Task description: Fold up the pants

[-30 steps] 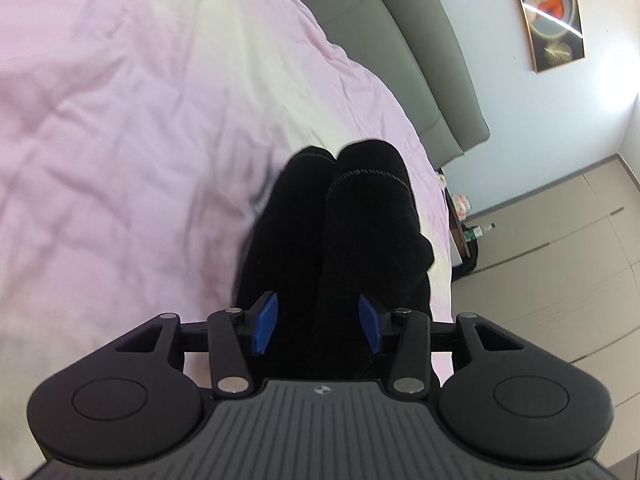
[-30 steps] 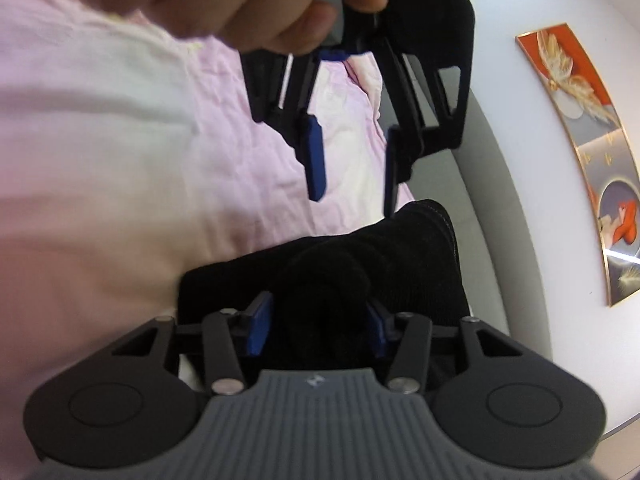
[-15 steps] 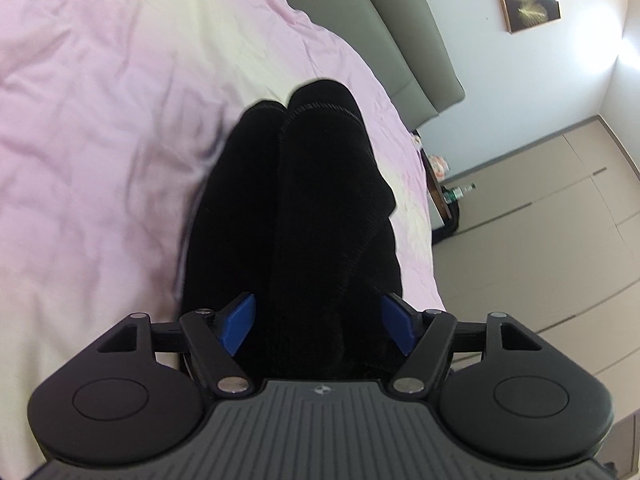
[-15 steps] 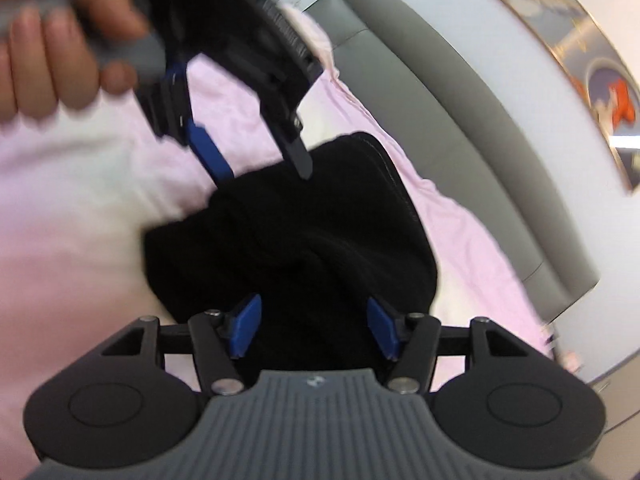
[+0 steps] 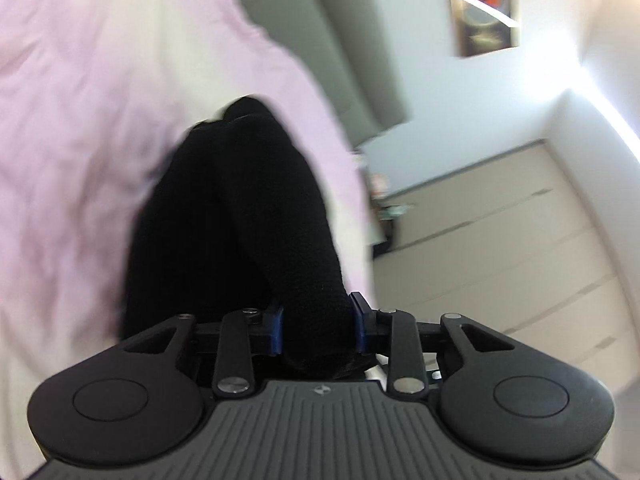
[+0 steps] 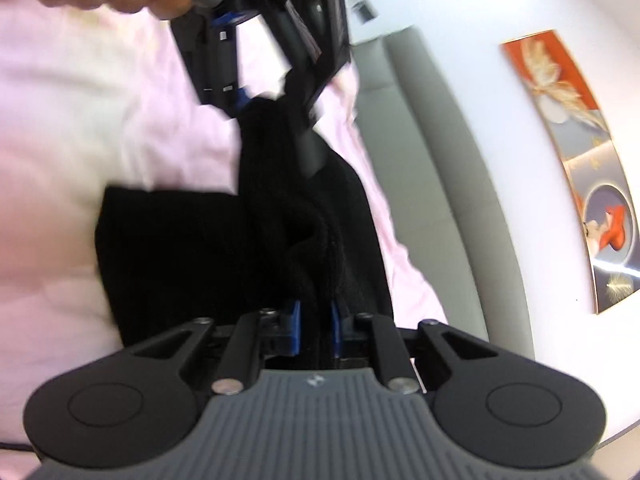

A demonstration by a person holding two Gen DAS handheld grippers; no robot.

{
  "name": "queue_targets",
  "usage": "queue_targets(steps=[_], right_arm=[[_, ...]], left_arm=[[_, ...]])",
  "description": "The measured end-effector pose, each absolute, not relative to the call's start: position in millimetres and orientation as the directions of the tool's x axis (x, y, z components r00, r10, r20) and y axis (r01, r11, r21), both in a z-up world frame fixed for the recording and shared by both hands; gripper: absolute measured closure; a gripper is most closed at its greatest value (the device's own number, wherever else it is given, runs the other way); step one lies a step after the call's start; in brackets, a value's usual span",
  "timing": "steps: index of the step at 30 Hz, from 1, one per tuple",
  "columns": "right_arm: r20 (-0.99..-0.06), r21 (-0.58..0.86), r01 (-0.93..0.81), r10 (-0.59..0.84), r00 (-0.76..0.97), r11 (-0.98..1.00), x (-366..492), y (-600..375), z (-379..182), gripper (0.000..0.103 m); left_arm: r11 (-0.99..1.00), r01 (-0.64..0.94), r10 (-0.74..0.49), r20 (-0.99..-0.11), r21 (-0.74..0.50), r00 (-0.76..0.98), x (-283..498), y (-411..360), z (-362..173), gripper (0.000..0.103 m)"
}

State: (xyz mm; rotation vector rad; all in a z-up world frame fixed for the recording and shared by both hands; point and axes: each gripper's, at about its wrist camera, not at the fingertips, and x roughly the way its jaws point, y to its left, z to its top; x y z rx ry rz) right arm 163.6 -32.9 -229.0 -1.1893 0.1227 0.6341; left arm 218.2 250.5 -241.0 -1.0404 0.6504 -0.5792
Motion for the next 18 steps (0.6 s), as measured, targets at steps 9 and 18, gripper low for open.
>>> queue_targets(steps=[9,18], right_arm=[[-0.543,-0.826,-0.556,0.391,0.743,-0.092,150,-41,-292,0.085],[-0.64,-0.701,-0.712,0.397,0.658,0.05,160,-44,-227,0.074]], left_arm=[[0.53,-0.09,-0.641,-0.467,-0.843,0.609,221,240,-322,0.065],[0.597,-0.022,-0.623,-0.481,-0.802,0.617,224,244,-294,0.061]])
